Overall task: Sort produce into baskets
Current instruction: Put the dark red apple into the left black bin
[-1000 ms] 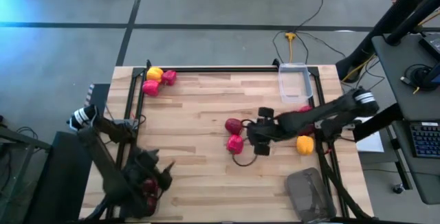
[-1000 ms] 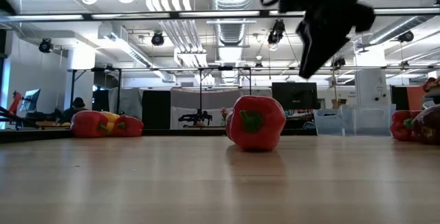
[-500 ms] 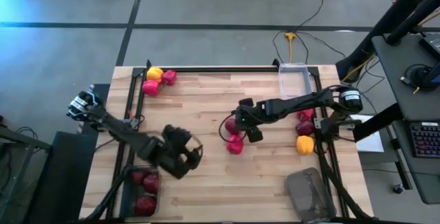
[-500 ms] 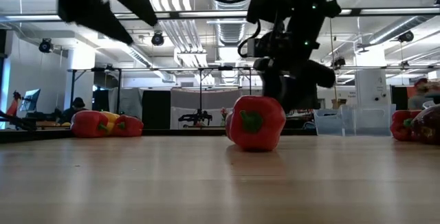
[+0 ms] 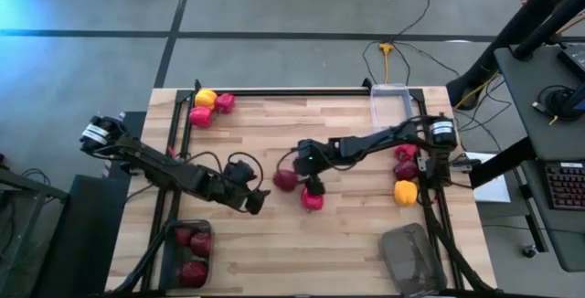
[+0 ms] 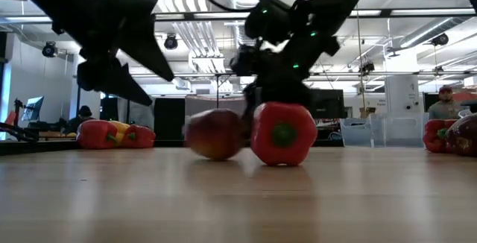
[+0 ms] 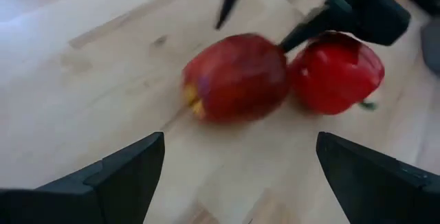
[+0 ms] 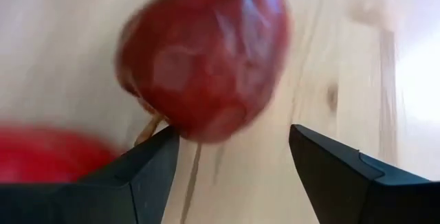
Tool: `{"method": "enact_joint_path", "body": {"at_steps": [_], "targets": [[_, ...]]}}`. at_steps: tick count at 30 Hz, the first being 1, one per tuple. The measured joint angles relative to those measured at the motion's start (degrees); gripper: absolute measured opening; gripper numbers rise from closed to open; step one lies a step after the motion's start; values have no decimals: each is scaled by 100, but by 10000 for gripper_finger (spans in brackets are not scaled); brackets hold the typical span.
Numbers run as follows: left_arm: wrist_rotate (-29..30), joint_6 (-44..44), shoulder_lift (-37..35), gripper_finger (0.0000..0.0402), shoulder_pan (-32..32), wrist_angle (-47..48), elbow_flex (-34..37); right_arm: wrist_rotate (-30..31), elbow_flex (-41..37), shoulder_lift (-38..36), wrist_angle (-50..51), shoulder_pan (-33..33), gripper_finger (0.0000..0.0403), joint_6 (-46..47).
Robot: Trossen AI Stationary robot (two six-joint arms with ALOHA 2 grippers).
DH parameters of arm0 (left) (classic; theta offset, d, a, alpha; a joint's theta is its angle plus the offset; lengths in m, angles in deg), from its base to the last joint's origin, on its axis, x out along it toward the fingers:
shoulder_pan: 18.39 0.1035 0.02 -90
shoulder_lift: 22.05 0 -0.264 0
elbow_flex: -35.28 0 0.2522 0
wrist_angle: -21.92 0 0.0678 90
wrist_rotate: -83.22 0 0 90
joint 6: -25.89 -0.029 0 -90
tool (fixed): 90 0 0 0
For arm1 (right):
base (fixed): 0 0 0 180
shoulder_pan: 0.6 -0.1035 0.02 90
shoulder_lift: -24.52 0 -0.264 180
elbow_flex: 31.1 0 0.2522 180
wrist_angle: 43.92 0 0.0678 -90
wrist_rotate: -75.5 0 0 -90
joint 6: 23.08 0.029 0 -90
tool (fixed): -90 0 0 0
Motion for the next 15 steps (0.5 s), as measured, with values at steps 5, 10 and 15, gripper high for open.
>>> {"method": "enact_joint_path", "body": {"at_steps": [5, 10, 15], "targets": [[-440, -1207, -211, 361, 125, -14, 252, -4, 690, 488, -255, -159, 267, 889], [-1207, -2714, -497, 361, 318, 234, 257, 48, 1423, 802, 153, -296, 280, 1252], [-1629, -4367, -899, 362, 615, 688, 258, 433, 2133, 753, 1517, -458, 303, 1676]]}}
